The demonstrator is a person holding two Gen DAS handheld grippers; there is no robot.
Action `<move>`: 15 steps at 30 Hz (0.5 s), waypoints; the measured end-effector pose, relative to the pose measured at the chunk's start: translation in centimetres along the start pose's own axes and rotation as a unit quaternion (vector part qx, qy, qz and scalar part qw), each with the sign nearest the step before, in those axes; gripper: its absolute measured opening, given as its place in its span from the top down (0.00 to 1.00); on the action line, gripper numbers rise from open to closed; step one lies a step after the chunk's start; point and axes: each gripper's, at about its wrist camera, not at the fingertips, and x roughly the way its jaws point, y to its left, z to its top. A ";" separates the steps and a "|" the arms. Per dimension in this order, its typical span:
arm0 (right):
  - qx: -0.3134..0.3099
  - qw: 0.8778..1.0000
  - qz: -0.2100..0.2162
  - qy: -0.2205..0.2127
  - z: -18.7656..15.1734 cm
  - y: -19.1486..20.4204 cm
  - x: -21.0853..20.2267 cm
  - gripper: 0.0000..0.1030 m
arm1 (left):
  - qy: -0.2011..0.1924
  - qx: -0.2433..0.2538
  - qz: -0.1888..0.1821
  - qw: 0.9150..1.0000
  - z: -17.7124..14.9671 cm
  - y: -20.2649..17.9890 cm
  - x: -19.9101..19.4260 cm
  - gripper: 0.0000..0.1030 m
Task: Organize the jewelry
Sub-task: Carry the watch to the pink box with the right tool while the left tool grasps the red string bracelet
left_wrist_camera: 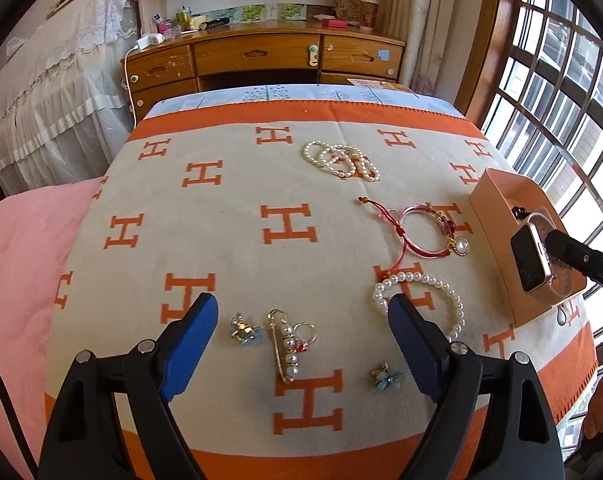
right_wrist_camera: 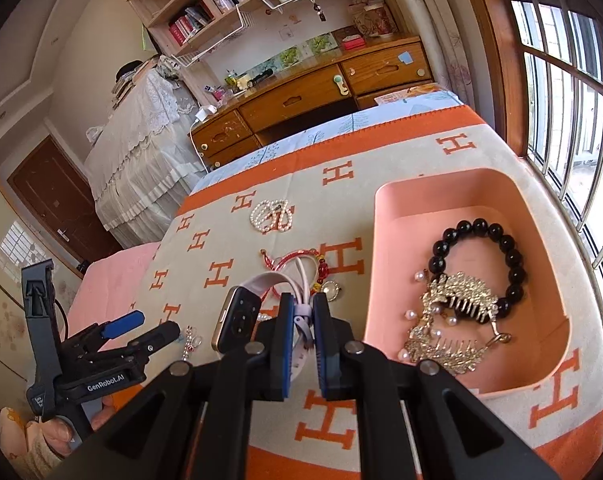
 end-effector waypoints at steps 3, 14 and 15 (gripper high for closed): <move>0.012 1.000 -0.007 -0.022 0.7 -1.1 -1.1 0.91 | 0.006 0.008 -0.013 1.000 0.7 -0.7 0.3 0.17; 0.067 0.994 -0.047 -0.069 2.5 -6.0 -3.5 0.91 | 0.043 0.041 -0.056 0.997 6.4 -3.5 3.4 0.17; 0.071 0.994 -0.050 -0.072 2.5 -6.4 -3.6 0.91 | 0.049 0.049 -0.062 0.996 6.9 -4.1 4.0 0.17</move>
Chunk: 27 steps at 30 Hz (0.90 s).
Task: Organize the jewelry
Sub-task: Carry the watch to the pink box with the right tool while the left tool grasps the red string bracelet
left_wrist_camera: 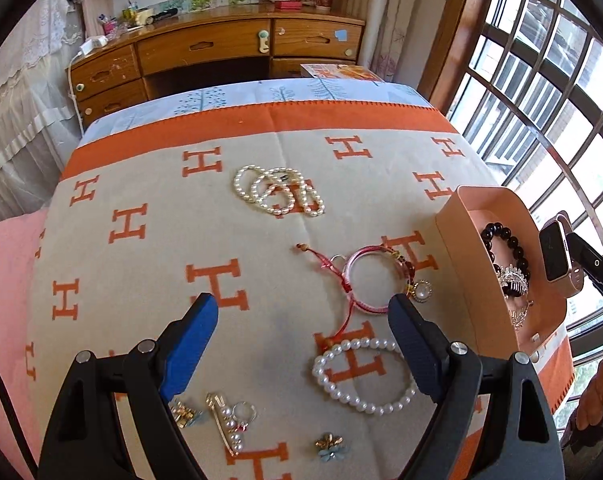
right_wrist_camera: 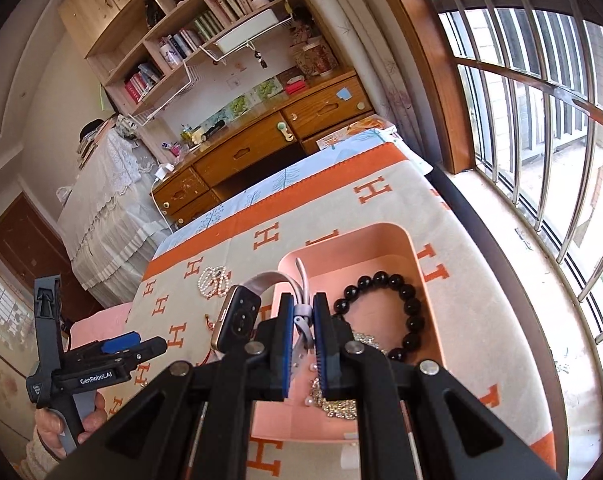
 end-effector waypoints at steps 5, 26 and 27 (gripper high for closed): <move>0.017 1.000 -0.003 0.004 0.1 -1.6 0.1 0.91 | 0.051 0.037 -0.027 0.998 2.1 -2.2 3.7 0.29; 0.030 0.999 0.001 0.020 0.3 -3.5 0.3 0.91 | 0.156 0.247 -0.029 0.956 3.5 -7.1 8.3 0.68; 0.030 0.999 0.000 0.020 0.3 -3.5 0.3 0.91 | 0.154 0.251 -0.032 0.955 3.6 -7.2 8.2 0.68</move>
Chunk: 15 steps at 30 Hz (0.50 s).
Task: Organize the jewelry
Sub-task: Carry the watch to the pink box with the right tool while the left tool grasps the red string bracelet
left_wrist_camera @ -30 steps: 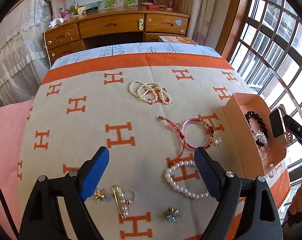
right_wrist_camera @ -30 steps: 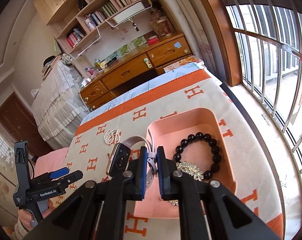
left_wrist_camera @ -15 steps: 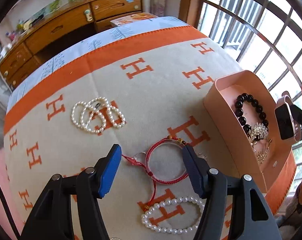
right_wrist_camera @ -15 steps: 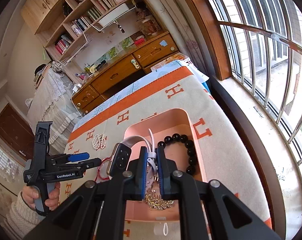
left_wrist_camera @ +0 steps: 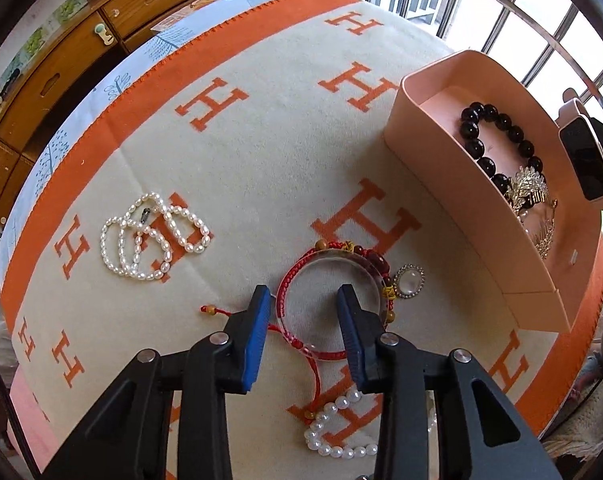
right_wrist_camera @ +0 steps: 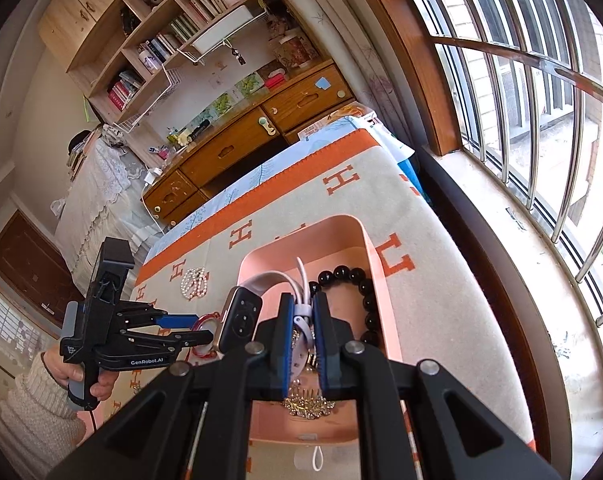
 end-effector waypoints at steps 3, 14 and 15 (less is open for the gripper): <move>0.002 1.000 0.000 0.000 -0.1 -0.1 0.0 0.91 | 0.005 0.005 -0.001 1.000 0.5 -0.1 0.1 0.68; -0.018 1.000 -0.020 0.014 1.5 1.2 2.3 0.91 | -0.005 -0.059 -0.001 0.998 0.9 -0.6 -0.3 0.97; -0.020 0.999 -0.028 0.021 1.8 1.4 3.0 0.91 | -0.010 -0.072 -0.003 0.997 0.7 -0.5 -0.5 0.97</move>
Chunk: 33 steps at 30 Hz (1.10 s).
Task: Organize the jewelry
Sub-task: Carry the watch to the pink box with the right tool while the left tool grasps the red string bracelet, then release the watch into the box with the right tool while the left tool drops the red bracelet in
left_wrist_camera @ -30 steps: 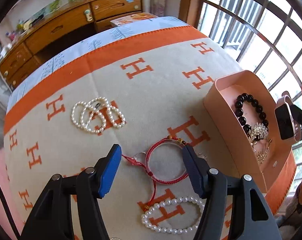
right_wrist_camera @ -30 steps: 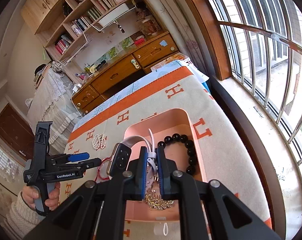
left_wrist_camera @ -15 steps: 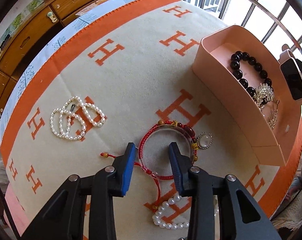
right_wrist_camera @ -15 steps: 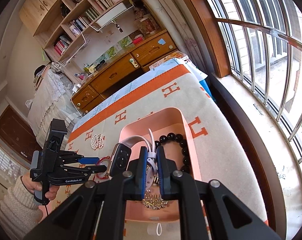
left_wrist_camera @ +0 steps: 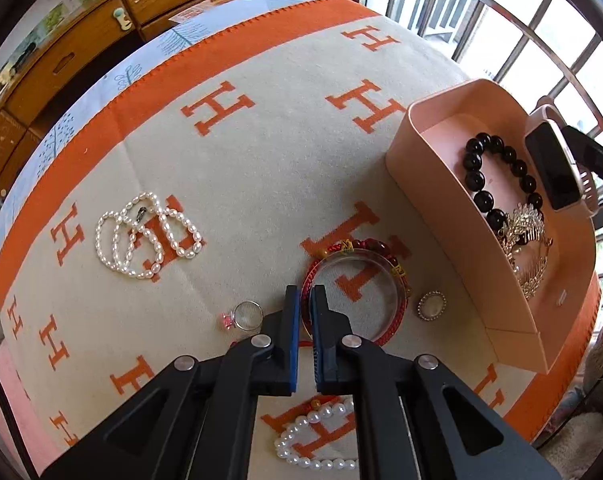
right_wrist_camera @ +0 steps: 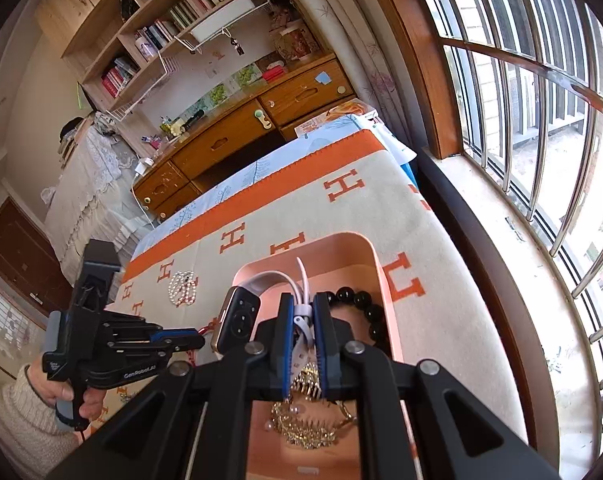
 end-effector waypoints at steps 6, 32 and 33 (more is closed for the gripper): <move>0.002 0.998 -0.011 0.064 1.2 0.8 4.7 0.90 | -0.033 -0.040 -0.023 0.998 -1.2 0.6 -2.9 0.97; 0.058 0.997 -0.024 -0.052 -0.8 -3.8 -6.0 0.81 | -0.062 -0.109 -0.125 0.984 6.9 -8.8 -1.1 0.96; 0.059 0.997 -0.024 -0.050 -0.8 -4.0 -6.0 0.81 | -0.061 -0.109 -0.126 0.984 7.0 -9.2 -0.8 0.96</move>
